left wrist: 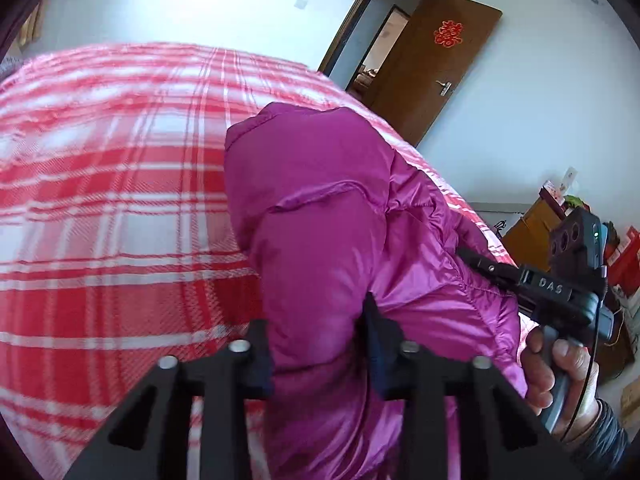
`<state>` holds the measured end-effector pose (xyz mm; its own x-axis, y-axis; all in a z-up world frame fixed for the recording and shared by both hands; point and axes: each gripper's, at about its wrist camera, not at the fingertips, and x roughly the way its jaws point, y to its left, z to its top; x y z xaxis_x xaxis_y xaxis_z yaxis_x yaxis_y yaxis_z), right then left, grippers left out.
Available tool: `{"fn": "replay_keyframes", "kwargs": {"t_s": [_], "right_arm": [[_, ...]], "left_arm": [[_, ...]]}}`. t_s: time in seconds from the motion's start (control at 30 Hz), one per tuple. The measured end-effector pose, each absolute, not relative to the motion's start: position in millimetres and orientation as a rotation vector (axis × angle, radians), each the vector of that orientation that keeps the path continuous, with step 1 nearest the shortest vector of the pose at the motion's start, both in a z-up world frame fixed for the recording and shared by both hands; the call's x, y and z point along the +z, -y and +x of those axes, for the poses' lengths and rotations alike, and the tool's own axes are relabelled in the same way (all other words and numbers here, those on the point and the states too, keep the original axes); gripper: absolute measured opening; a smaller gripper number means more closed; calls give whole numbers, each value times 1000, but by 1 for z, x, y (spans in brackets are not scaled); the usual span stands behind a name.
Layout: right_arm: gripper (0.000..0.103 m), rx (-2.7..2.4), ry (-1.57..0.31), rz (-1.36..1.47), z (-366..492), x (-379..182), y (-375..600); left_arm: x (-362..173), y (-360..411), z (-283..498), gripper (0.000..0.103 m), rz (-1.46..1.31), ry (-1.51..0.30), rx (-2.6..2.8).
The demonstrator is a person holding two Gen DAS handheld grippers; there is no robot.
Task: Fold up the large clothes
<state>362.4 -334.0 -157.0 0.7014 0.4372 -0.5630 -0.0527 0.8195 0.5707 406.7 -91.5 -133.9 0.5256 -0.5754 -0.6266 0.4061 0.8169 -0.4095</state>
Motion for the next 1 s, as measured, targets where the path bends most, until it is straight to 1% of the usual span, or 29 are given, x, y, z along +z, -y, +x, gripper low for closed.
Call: {"fn": "replay_keyframes", "kwargs": {"t_s": [0.03,0.2,0.33,0.4,0.6,0.8,1.0], "right_arm": [[18,313,-730,565,355,-148,329],[16,408,-679,550,337,-108,286],[16,512,-669,523,337,-85,229],[16,569,-681,499,340,-77,194],[16,723,-732,464,358,-79,98],[16,818,-793,416,375,-85,18],[16,853,-841,382,396,-98,-26]], "left_arm": [[-124,85,398,28,-230,-811,-597],[-83,42,350,25,-183,-703,-519],[-66,-5,321,24,-186,-712,-408],[-60,-32,304,23,-176,-689,-349],[-56,-99,273,23,-134,-666,-168],[-68,-147,267,23,-137,-669,-45],[-86,-188,268,22,-171,-686,20]]}}
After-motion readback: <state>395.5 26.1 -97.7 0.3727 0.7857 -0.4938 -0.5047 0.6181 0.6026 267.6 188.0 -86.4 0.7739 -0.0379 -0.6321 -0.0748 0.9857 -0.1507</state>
